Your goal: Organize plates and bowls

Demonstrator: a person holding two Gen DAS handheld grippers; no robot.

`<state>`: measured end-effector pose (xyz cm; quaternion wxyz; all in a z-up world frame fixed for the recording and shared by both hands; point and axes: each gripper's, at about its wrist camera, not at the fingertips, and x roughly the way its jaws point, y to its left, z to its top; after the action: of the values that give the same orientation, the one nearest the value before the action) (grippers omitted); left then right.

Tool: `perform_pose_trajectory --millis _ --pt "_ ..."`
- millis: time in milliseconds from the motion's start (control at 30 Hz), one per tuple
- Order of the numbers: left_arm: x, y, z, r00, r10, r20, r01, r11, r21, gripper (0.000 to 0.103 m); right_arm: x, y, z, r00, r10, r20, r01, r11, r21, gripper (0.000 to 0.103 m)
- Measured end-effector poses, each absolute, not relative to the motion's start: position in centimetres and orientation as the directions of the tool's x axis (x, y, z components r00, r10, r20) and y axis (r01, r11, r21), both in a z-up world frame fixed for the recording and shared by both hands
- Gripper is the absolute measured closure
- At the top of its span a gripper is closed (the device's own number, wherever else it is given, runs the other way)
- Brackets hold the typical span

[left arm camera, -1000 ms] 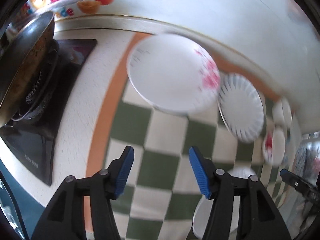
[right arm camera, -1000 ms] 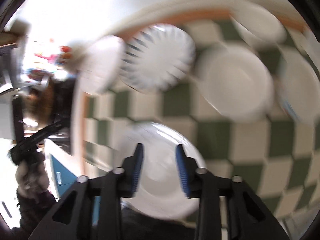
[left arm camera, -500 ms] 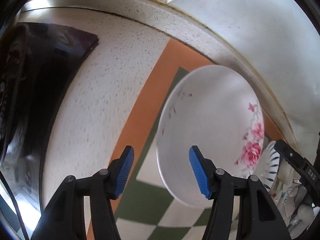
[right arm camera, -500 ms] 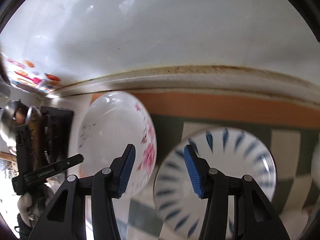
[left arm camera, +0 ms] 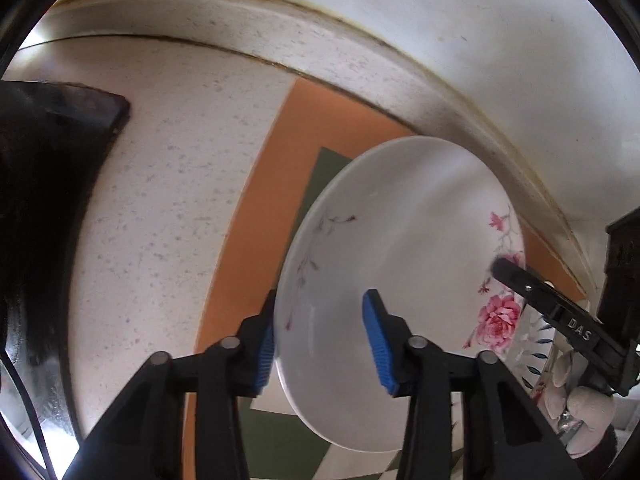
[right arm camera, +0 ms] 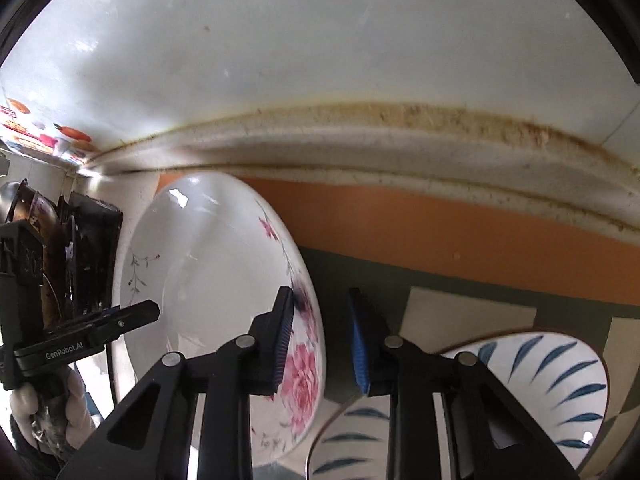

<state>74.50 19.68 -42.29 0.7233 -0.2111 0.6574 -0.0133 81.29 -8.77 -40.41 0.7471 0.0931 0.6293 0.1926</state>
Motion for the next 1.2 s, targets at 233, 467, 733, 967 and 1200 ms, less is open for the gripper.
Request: perform_pose_trajectory --millis 233,467,733,967,1200 --pt "74.0 19.7 -41.4 0.162 -0.281 -0.946 -0.237 0.919 -0.314 0.067 80.6 -8.6 -40.2 0.155 0.412 -0.898 -0.17 0.906 0.387 0.085" --pt "72.2 18.1 -40.0 0.186 -0.25 -0.95 -0.217 0.933 -0.288 0.067 79.7 -8.5 -38.8 0.192 0.407 -0.893 -0.203 0.907 0.37 0.085" --pt "69.2 16.5 -36.6 0.194 -0.256 -0.947 -0.139 0.949 -0.285 0.066 77.5 -10.7 -35.7 0.221 0.437 -0.872 -0.181 0.897 0.404 0.086" --pt "64.8 12.3 -34.0 0.147 -0.301 -0.942 -0.03 0.951 -0.309 0.066 72.0 -15.3 -32.0 0.267 0.434 -0.86 -0.121 0.901 0.417 0.086" --pt "58.8 7.3 -32.5 0.09 -0.335 -0.938 0.068 0.942 -0.33 0.064 64.2 -21.1 -29.1 0.314 0.404 -0.859 -0.039 0.91 0.414 0.086"
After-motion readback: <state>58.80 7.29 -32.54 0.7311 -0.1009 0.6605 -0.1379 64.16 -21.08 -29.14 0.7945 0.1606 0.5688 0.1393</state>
